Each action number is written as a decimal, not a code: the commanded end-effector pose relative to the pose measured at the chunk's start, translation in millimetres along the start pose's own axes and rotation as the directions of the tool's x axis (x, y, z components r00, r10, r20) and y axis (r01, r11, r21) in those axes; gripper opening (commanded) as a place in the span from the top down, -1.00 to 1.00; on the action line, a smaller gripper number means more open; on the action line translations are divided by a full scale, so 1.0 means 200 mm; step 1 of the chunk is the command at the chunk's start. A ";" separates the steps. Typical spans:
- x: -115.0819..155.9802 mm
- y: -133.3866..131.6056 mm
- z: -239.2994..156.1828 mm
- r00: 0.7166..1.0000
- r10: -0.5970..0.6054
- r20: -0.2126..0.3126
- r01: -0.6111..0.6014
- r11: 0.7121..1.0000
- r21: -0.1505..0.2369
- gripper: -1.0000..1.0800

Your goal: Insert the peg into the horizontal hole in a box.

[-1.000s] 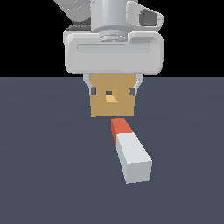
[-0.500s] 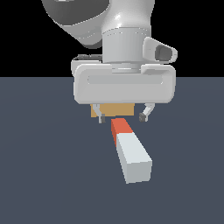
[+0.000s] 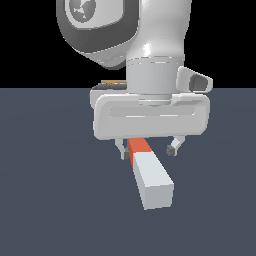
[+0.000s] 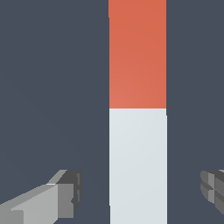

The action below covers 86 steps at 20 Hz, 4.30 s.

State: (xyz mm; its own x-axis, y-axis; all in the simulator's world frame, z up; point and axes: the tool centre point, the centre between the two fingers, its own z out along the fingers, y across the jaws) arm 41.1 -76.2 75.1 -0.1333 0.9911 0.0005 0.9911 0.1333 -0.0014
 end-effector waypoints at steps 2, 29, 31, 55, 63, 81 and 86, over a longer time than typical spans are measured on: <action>0.00 0.00 0.00 1.000 -0.002 0.000 0.002 1.000 0.000 -0.92; 0.00 0.01 0.26 1.000 -0.005 0.000 0.005 1.000 -0.001 1.00; 0.00 0.01 0.25 1.000 -0.005 0.000 0.005 1.000 -0.001 1.00; 0.70 -0.01 -0.12 1.000 0.006 0.001 -0.006 1.000 -0.001 1.00; 0.72 -0.01 -0.13 1.000 0.006 0.001 -0.006 1.000 -0.001 1.00; 0.82 -0.01 -0.13 1.000 0.004 0.000 -0.004 1.000 -0.001 1.00; 1.02 -0.01 -0.14 1.000 0.004 0.000 -0.004 1.000 -0.003 1.00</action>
State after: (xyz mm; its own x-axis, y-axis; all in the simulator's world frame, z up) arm 16.0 93.8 100.4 -0.1042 0.9945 -0.0081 0.9946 0.1042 -0.0032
